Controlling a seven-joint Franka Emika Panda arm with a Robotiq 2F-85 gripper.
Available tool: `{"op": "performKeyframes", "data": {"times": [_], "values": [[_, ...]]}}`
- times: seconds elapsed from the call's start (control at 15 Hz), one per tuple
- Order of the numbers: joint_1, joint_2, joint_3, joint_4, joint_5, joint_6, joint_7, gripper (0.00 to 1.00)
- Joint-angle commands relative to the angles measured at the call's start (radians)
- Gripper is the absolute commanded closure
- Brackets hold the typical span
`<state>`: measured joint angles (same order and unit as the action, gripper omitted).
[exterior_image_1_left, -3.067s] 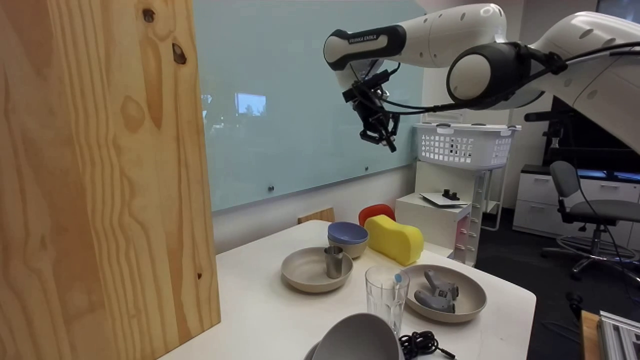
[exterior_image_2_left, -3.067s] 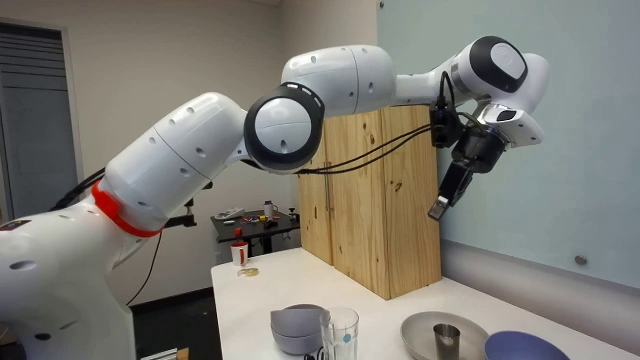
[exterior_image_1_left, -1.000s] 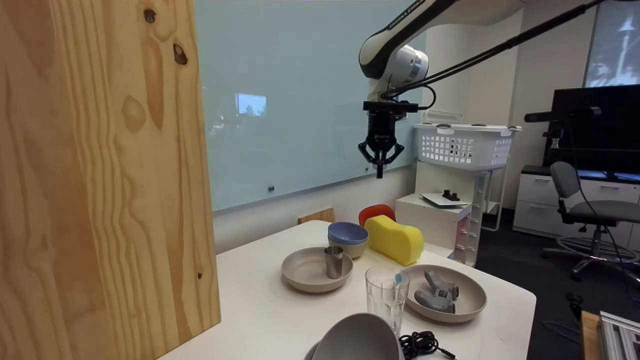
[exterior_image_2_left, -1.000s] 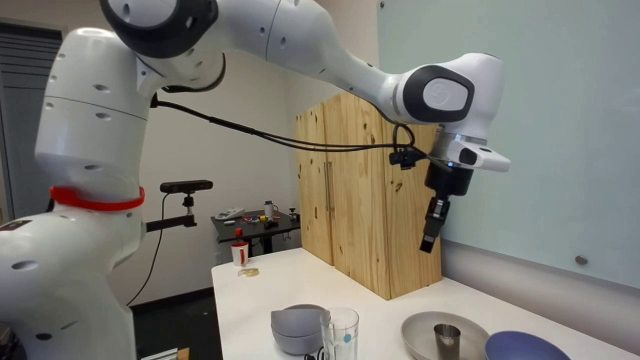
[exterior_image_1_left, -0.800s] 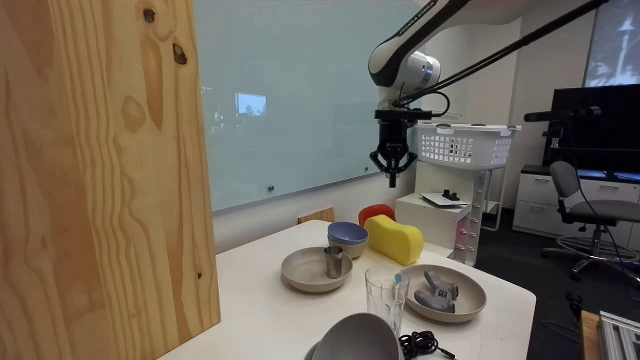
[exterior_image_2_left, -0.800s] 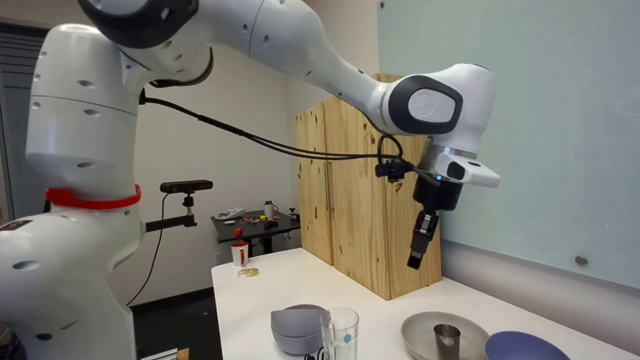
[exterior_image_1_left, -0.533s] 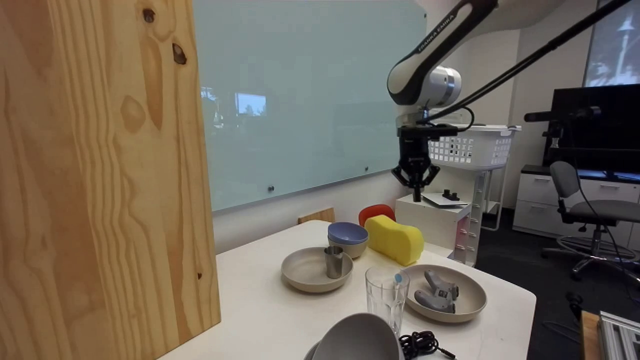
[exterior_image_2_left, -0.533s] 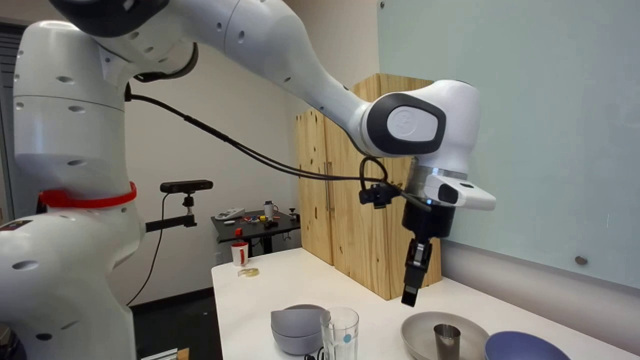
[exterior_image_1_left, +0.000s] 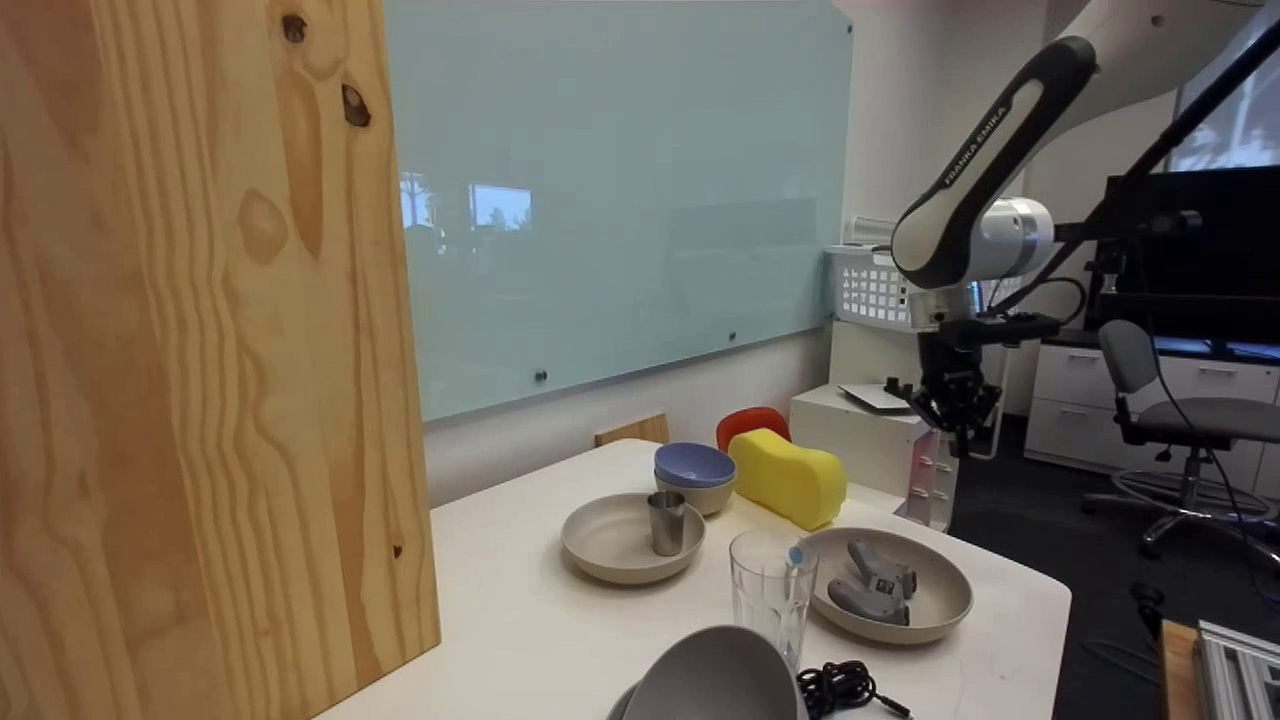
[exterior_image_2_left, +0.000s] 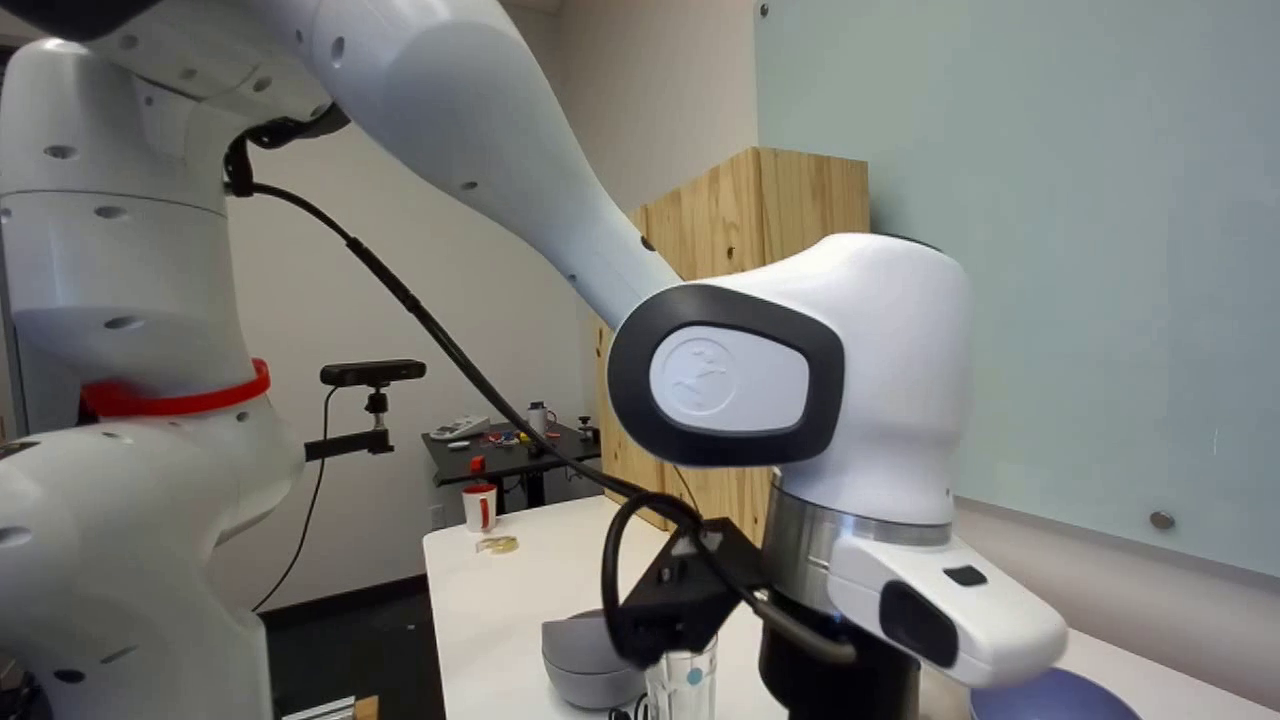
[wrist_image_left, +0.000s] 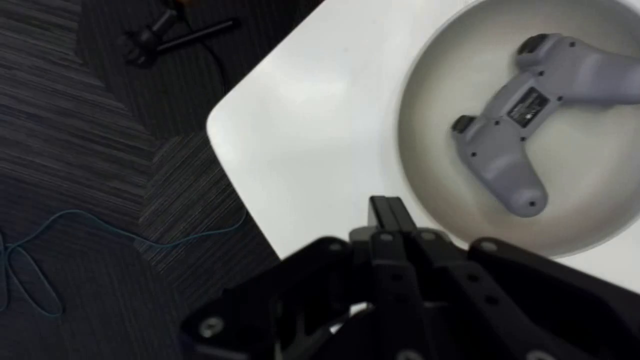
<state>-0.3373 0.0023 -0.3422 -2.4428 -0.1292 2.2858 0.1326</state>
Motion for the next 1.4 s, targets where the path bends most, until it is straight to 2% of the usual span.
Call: {"op": "performKeyframes", "data": {"times": [0.0, 0.27, 0.6, 0.93, 1.33], "values": [[-0.049, 0.058, -0.046, 0.082, 0.024, 0.013, -0.204, 1.0], [-0.025, 0.087, -0.013, 0.205, 0.057, 0.008, -0.296, 1.0], [0.013, 0.22, 0.063, 0.365, 0.197, 0.022, -0.34, 1.0], [-0.029, 0.378, 0.114, 0.564, 0.32, -0.017, -0.425, 1.0], [-0.065, 0.518, 0.174, 0.758, 0.341, -0.071, -0.442, 1.0]]}}
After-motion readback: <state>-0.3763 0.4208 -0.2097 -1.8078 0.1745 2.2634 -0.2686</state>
